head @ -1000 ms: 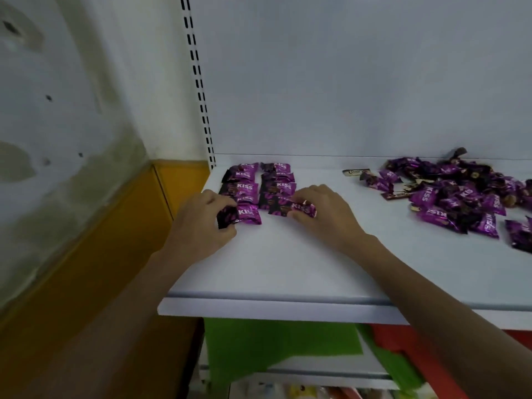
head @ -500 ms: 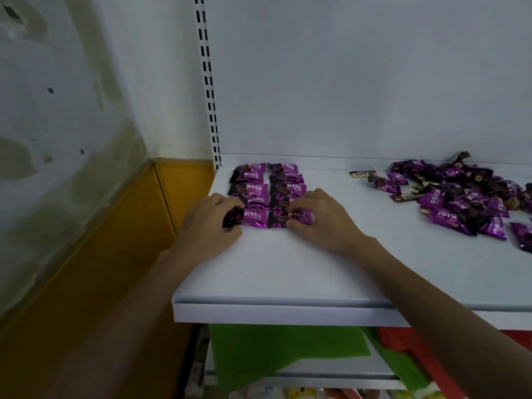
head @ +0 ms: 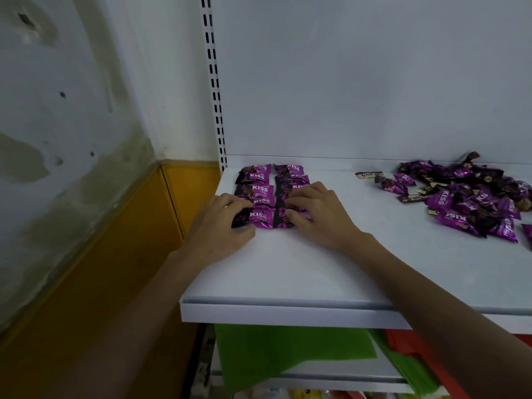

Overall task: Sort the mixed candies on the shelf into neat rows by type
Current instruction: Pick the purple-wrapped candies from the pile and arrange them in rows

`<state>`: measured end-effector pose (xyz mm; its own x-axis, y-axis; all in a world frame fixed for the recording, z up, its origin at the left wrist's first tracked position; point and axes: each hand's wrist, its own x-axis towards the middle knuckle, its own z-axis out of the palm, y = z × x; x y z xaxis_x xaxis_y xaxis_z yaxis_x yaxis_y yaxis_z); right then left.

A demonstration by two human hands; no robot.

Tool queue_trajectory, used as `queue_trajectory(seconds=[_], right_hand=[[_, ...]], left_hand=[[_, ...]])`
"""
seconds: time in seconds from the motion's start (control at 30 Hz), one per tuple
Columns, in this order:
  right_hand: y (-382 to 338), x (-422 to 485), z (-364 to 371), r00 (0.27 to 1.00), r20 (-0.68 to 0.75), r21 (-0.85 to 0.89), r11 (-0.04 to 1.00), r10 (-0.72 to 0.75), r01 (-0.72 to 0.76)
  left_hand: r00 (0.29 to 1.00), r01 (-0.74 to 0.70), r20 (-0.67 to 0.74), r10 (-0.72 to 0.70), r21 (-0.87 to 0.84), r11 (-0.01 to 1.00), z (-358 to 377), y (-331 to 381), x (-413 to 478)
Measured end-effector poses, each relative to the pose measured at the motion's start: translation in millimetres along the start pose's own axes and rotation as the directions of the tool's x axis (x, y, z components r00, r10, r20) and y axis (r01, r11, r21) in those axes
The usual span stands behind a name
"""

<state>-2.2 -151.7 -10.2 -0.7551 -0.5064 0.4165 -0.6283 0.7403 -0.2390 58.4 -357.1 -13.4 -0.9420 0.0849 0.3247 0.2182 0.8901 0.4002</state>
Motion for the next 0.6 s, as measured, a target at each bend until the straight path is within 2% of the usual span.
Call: queue_trajectory(seconds=[0.1, 0.37, 0.5, 0.6], right_hand=[[-4, 6, 5, 0.999, 0.019, -0.050, 0.998, -0.042, 0.043], [-12, 15, 14, 0.992, 0.100, -0.033, 0.996, -0.077, 0.081], [-14, 15, 13, 0.992, 0.090, -0.017, 0.996, -0.086, 0.088], [-12, 16, 11, 0.996, 0.029, -0.006, 0.997, -0.079, 0.079]], left_hand=[[1.000, -0.001, -0.008, 0.001, 0.014, 1.000, -1, -4, -5], [0.999, 0.003, 0.040, -0.004, 0.028, 1.000, -1, -7, -11], [1.000, -0.018, 0.024, 0.016, 0.048, 0.999, 0, -6, -12], [1.000, -0.021, 0.007, 0.021, 0.049, 0.999, -2, -6, -13]])
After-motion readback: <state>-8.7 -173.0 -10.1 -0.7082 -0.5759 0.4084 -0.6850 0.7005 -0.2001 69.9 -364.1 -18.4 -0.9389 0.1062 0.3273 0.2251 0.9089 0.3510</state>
